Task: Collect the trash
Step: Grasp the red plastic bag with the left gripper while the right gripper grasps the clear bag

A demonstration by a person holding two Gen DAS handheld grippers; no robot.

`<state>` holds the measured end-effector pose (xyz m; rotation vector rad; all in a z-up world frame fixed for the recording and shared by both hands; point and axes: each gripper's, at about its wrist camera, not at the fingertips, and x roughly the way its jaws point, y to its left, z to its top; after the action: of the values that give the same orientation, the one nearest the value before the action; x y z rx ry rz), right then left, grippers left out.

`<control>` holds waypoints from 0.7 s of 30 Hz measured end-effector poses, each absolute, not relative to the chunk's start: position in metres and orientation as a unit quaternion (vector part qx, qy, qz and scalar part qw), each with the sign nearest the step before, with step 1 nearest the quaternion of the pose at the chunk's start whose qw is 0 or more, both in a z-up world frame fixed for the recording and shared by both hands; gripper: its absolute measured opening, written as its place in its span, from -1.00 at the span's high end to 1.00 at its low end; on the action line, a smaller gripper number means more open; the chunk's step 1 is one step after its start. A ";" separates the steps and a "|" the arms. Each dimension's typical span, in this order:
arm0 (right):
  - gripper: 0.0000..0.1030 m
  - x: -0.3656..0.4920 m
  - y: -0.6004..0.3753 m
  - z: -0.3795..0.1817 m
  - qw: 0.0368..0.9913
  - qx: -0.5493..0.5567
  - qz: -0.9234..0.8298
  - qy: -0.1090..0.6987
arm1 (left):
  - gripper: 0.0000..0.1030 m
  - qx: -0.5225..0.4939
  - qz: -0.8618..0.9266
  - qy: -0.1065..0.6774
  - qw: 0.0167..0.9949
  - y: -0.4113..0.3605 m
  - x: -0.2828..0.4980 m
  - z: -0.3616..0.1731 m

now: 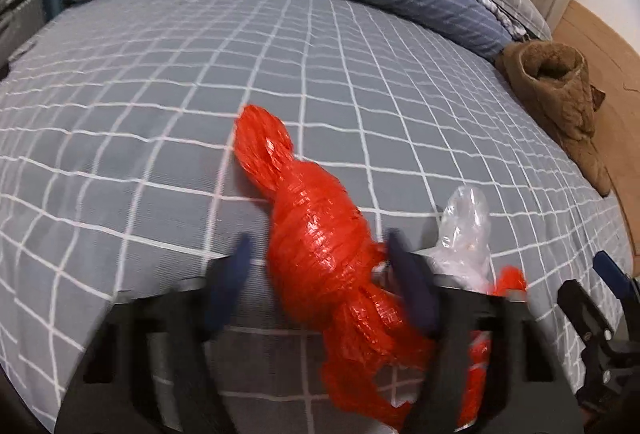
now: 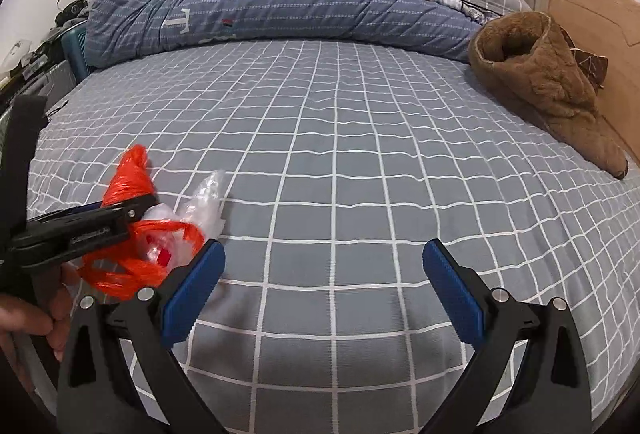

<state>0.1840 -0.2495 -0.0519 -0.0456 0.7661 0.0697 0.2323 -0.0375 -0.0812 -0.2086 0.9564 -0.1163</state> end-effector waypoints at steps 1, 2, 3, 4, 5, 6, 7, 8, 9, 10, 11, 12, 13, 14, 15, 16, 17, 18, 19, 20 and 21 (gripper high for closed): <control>-0.85 0.185 -0.247 -0.053 0.926 -0.024 0.035 0.375 | 0.14 -0.100 -0.058 0.463 0.879 -0.038 0.233 -0.082; -0.85 0.185 -0.245 -0.054 0.925 -0.025 0.036 0.376 | 0.17 -0.094 -0.057 0.460 0.881 -0.039 0.232 -0.082; -0.85 0.186 -0.243 -0.055 0.925 -0.026 0.037 0.377 | 0.20 -0.092 -0.059 0.460 0.881 -0.039 0.231 -0.082; -0.85 0.187 -0.240 -0.055 0.925 -0.027 0.038 0.378 | 0.22 -0.092 -0.060 0.460 0.881 -0.038 0.229 -0.081; -0.85 0.188 -0.238 -0.056 0.925 -0.027 0.037 0.378 | 0.23 -0.092 -0.060 0.459 0.882 -0.036 0.228 -0.080; -0.85 0.188 -0.236 -0.056 0.925 -0.026 0.037 0.378 | 0.23 -0.089 -0.057 0.456 0.884 -0.033 0.224 -0.077; -0.85 0.189 -0.234 -0.056 0.924 -0.024 0.038 0.379 | 0.23 -0.086 -0.052 0.451 0.887 -0.029 0.222 -0.074; -0.85 0.191 -0.232 -0.055 0.924 -0.022 0.039 0.380 | 0.23 -0.084 -0.046 0.446 0.890 -0.025 0.220 -0.070; -0.85 0.192 -0.228 -0.056 0.924 -0.018 0.042 0.380 | 0.23 -0.080 -0.039 0.440 0.894 -0.018 0.216 -0.063; -0.85 0.193 -0.224 -0.056 0.924 -0.017 0.044 0.380 | 0.23 -0.079 -0.037 0.437 0.895 -0.015 0.215 -0.060; -0.85 0.194 -0.219 -0.055 0.924 -0.016 0.048 0.380 | 0.23 -0.075 -0.035 0.433 0.898 -0.009 0.211 -0.054; -0.85 0.194 -0.213 -0.055 0.924 -0.017 0.052 0.380 | 0.23 -0.072 -0.034 0.431 0.899 -0.005 0.209 -0.052; -0.85 0.195 -0.204 -0.055 0.923 -0.018 0.058 0.379 | 0.23 -0.068 -0.031 0.427 0.901 -0.001 0.207 -0.048; -0.85 0.195 -0.196 -0.056 0.923 -0.019 0.065 0.379 | 0.23 -0.062 -0.028 0.425 0.903 0.003 0.204 -0.045; -0.85 0.196 -0.190 -0.056 0.922 -0.019 0.068 0.380 | 0.23 -0.055 -0.026 0.424 0.904 0.008 0.201 -0.044; -0.85 0.197 -0.182 -0.057 0.921 -0.021 0.073 0.381 | 0.23 -0.049 -0.024 0.424 0.904 0.012 0.199 -0.044; -0.85 0.198 -0.175 -0.058 0.921 -0.022 0.077 0.382 | 0.23 -0.046 -0.022 0.424 0.904 0.016 0.197 -0.044; -0.85 0.199 -0.169 -0.059 0.920 -0.024 0.078 0.383 | 0.23 -0.043 -0.019 0.426 0.903 0.020 0.196 -0.045; -0.85 0.200 -0.163 -0.061 0.919 -0.026 0.079 0.385 | 0.23 -0.040 -0.015 0.429 0.902 0.024 0.195 -0.047; -0.84 0.201 -0.158 -0.063 0.919 -0.027 0.078 0.386 | 0.23 -0.039 -0.012 0.430 0.902 0.027 0.195 -0.048; -0.78 0.202 -0.154 -0.065 0.918 -0.028 0.077 0.388 | 0.23 -0.037 -0.010 0.432 0.901 0.030 0.194 -0.048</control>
<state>0.2024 -0.1543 -0.0646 -0.0568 0.7982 0.1585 0.1939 0.0301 -0.0484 -0.0766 0.8935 -0.0207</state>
